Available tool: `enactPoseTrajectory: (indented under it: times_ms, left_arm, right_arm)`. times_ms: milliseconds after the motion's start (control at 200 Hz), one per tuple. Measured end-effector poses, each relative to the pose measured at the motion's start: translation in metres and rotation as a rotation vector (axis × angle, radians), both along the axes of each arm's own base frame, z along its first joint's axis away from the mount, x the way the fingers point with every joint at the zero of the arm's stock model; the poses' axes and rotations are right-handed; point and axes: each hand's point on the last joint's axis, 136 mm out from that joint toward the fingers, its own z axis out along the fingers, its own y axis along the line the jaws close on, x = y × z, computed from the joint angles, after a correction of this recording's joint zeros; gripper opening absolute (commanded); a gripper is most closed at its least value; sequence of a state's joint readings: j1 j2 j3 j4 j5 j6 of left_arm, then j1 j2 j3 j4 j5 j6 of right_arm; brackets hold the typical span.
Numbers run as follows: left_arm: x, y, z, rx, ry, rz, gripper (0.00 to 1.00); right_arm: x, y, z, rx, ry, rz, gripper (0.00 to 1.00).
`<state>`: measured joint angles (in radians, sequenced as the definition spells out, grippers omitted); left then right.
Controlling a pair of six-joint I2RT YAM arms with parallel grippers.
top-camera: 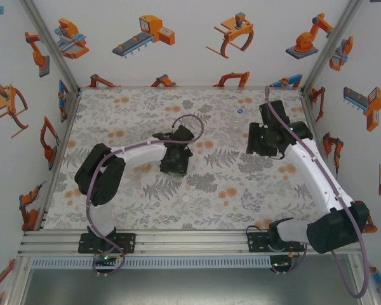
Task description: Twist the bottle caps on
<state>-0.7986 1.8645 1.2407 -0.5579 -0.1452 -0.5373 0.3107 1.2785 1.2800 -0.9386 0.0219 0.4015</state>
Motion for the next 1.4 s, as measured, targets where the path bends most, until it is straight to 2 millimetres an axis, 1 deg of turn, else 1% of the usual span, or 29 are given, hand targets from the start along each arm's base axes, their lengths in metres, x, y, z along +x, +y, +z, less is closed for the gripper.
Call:
enactPoseTrajectory:
  times_ms: [70, 170, 340, 431, 476, 521, 676, 766, 861, 941, 1036, 1112, 1252, 1397]
  left_arm:
    - [-0.002, 0.003, 0.007, -0.003, -0.018, -0.015, 0.31]
    - [-0.002, 0.003, 0.026, -0.04, -0.066, -0.043, 0.26]
    - [-0.003, -0.002, 0.074, -0.153, -0.183, -0.1, 0.21]
    - [-0.006, -0.005, 0.098, -0.218, -0.235, -0.143, 0.18]
    - [-0.009, -0.007, 0.108, -0.247, -0.255, -0.167, 0.15]
    - [-0.012, -0.009, 0.12, -0.279, -0.277, -0.193, 0.12]
    - [-0.023, -0.013, 0.162, -0.373, -0.354, -0.28, 0.08]
    - [-0.031, -0.012, 0.186, -0.424, -0.4, -0.324, 0.0]
    - [-0.043, -0.009, 0.207, -0.478, -0.448, -0.377, 0.0]
    - [-0.055, -0.005, 0.219, -0.524, -0.491, -0.422, 0.0]
    - [-0.07, -0.001, 0.23, -0.574, -0.539, -0.467, 0.0]
    - [-0.077, 0.003, 0.239, -0.605, -0.574, -0.49, 0.0]
    - [-0.086, 0.007, 0.263, -0.658, -0.654, -0.511, 0.0]
    - [-0.093, 0.014, 0.289, -0.71, -0.74, -0.516, 0.0]
  right_arm:
    - [-0.005, 0.006, 0.005, 0.017, -0.008, 0.01, 0.48]
    - [-0.015, 0.016, 0.009, 0.035, -0.012, 0.027, 0.48]
    - [-0.034, 0.037, 0.009, 0.062, -0.002, 0.066, 0.48]
    - [-0.047, 0.052, 0.005, 0.072, 0.018, 0.099, 0.48]
    - [-0.052, 0.059, 0.001, 0.072, 0.028, 0.113, 0.48]
    - [-0.058, 0.066, -0.003, 0.068, 0.041, 0.129, 0.48]
    - [-0.079, 0.091, -0.019, 0.043, 0.085, 0.185, 0.48]
    - [-0.091, 0.105, -0.031, 0.031, 0.106, 0.215, 0.48]
    - [-0.106, 0.115, -0.048, 0.014, 0.131, 0.239, 0.48]
    - [-0.118, 0.123, -0.063, -0.003, 0.154, 0.259, 0.48]
    - [-0.13, 0.128, -0.079, -0.035, 0.172, 0.276, 0.47]
    - [-0.135, 0.131, -0.088, -0.056, 0.17, 0.281, 0.46]
    - [-0.144, 0.132, -0.106, -0.081, 0.164, 0.272, 0.46]
    - [-0.147, 0.127, -0.127, -0.094, 0.179, 0.243, 0.47]
